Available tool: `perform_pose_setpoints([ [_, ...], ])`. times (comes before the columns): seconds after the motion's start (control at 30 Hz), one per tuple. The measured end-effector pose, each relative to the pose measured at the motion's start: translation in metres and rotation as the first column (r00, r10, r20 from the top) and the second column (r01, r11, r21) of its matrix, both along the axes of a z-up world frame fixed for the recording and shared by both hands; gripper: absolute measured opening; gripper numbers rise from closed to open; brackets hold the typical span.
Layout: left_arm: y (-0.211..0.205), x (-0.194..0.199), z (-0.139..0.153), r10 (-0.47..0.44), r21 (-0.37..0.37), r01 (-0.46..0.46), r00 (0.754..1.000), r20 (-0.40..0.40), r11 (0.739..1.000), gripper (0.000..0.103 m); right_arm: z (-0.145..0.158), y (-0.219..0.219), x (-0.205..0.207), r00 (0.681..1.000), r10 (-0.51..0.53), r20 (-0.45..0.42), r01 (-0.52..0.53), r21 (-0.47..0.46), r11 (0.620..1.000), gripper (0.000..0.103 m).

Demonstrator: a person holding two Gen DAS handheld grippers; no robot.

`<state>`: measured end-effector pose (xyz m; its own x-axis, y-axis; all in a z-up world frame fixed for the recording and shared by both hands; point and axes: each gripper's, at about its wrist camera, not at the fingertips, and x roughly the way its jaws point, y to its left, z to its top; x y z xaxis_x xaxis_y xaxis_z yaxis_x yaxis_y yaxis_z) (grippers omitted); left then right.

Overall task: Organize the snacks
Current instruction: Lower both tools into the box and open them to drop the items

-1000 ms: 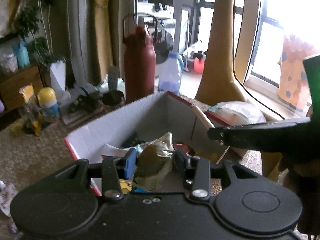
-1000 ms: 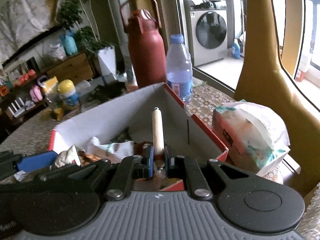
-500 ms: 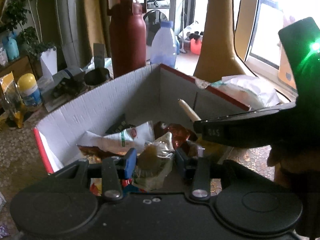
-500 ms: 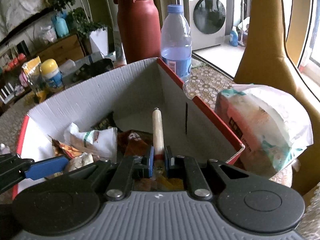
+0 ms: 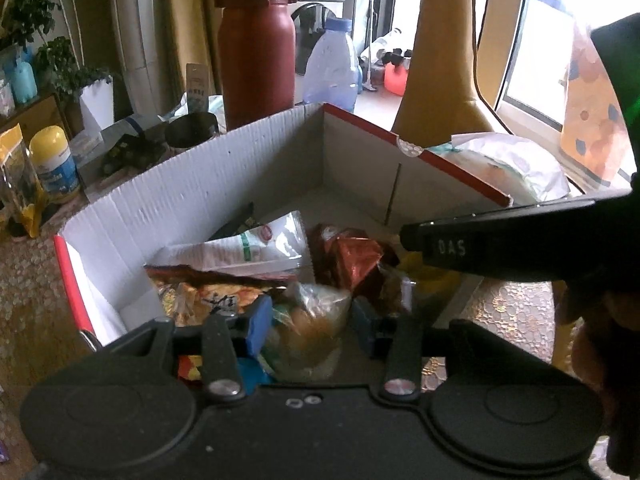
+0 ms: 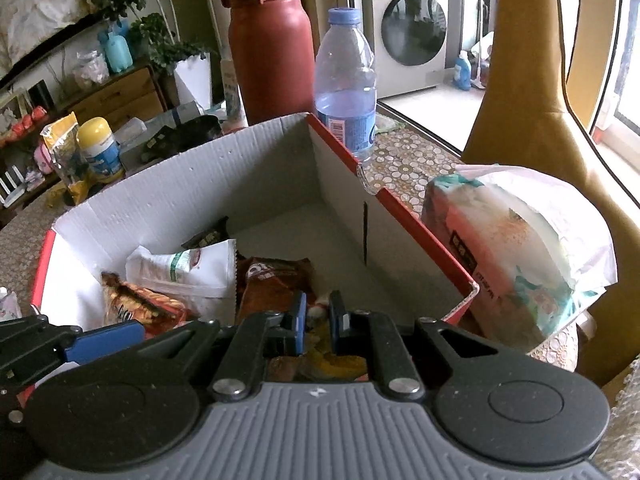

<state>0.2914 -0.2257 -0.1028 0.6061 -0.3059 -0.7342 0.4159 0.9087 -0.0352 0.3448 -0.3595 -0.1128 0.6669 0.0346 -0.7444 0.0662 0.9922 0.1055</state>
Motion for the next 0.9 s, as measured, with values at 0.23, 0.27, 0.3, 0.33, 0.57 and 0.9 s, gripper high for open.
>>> perform_pose_setpoints([
  [0.23,0.003,-0.012,0.011,0.010,-0.014,-0.010,0.999,0.035,1.000,0.064,0.008,0.002,-0.010,1.000,0.016,0.011,-0.016,0.018,1.000,0.033],
  [0.27,0.004,-0.013,0.013,0.014,-0.017,-0.013,0.999,0.040,1.000,0.066,0.010,0.003,-0.013,1.000,0.014,0.016,-0.014,0.016,1.000,0.041],
  [0.3,0.006,-0.015,0.015,0.017,-0.021,-0.016,0.999,0.045,1.000,0.067,0.012,0.004,-0.015,1.000,0.011,0.019,-0.011,0.015,1.000,0.045],
  [0.33,0.007,-0.017,0.016,0.018,-0.025,-0.016,0.999,0.048,1.000,0.067,0.014,0.004,-0.017,1.000,0.008,0.023,-0.009,0.014,1.000,0.050],
  [0.57,0.022,-0.032,0.032,0.039,-0.047,-0.035,0.996,0.079,0.998,0.077,0.030,0.010,-0.036,0.999,0.005,0.051,-0.006,0.013,1.000,0.062],
  [0.9,0.047,-0.060,0.059,0.082,-0.070,-0.072,0.987,0.142,0.995,0.088,0.055,0.022,-0.069,0.995,0.018,0.097,-0.021,0.029,0.999,0.074],
])
